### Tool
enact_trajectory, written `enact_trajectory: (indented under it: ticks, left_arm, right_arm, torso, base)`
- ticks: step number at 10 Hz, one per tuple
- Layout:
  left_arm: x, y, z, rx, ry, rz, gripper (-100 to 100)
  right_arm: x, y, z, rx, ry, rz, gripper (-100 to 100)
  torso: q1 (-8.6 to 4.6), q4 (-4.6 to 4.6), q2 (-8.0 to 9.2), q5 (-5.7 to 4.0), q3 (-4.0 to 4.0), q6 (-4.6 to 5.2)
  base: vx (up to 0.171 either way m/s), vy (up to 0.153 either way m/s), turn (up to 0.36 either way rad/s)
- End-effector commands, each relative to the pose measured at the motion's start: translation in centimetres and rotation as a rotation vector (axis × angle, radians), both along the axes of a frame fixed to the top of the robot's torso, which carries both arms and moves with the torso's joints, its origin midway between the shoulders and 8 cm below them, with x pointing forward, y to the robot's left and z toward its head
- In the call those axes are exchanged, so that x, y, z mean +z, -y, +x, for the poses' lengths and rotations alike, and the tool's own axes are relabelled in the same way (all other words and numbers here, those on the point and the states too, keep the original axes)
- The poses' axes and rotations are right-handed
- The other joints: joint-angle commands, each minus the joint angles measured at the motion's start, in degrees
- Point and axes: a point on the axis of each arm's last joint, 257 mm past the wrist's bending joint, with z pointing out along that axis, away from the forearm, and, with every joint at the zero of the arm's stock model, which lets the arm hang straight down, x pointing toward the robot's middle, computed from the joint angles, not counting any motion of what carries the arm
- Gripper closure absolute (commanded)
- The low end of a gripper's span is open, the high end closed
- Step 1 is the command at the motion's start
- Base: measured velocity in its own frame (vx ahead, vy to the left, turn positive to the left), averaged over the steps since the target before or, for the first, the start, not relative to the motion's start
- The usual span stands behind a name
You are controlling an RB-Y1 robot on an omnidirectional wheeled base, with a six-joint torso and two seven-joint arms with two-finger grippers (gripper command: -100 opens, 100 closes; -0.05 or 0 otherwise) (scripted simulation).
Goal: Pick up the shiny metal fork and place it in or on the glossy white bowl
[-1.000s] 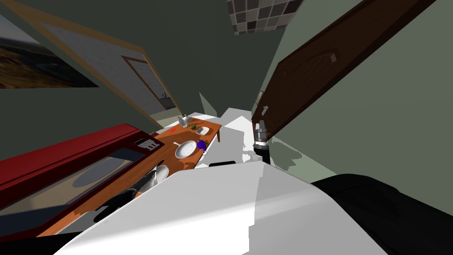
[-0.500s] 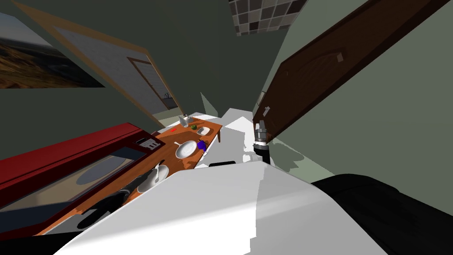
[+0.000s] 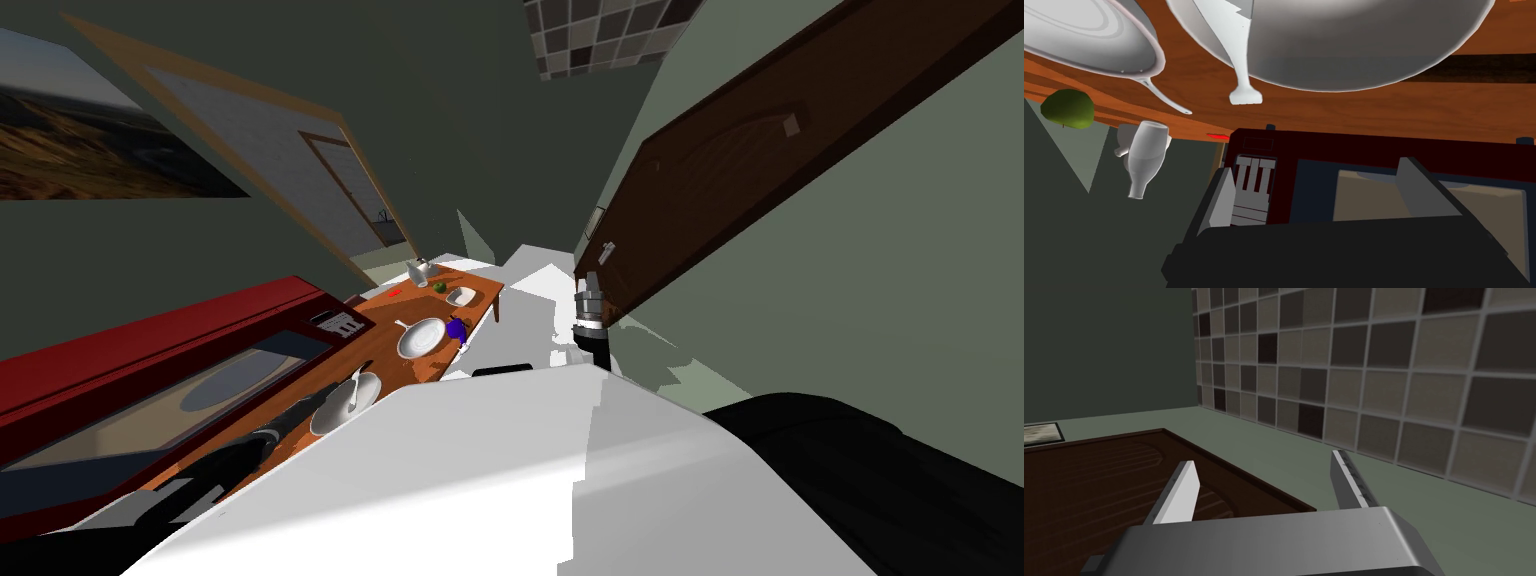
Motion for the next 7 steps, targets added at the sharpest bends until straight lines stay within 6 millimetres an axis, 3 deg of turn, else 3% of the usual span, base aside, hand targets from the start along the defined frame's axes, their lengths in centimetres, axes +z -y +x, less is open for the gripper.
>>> enact_trajectory:
  ticks: [1,2,7]
  left_arm:
    - [0.00,0.00,0.00,0.000,0.000,0.000,-100]
    - [0.04,0.01,0.01,0.000,0.000,-0.001,0]
    - [0.04,0.01,0.01,0.000,0.000,-0.001,0]
  right_arm:
    - [0.00,0.00,0.00,0.000,0.000,0.000,0]
    - [0.00,0.00,0.00,0.000,0.000,0.000,0]
    - [0.00,0.00,0.00,0.000,0.000,0.000,0]
  torso:
    - [0.00,0.00,0.00,0.00,0.00,0.00]
    - [0.03,0.01,0.04,0.01,0.02,0.01]
    - [0.08,0.03,0.12,0.03,0.07,0.01]
  base:
    - [0.014,-0.010,0.011]
    - [0.000,0.000,0.000]
    - [0.000,0.000,0.000]
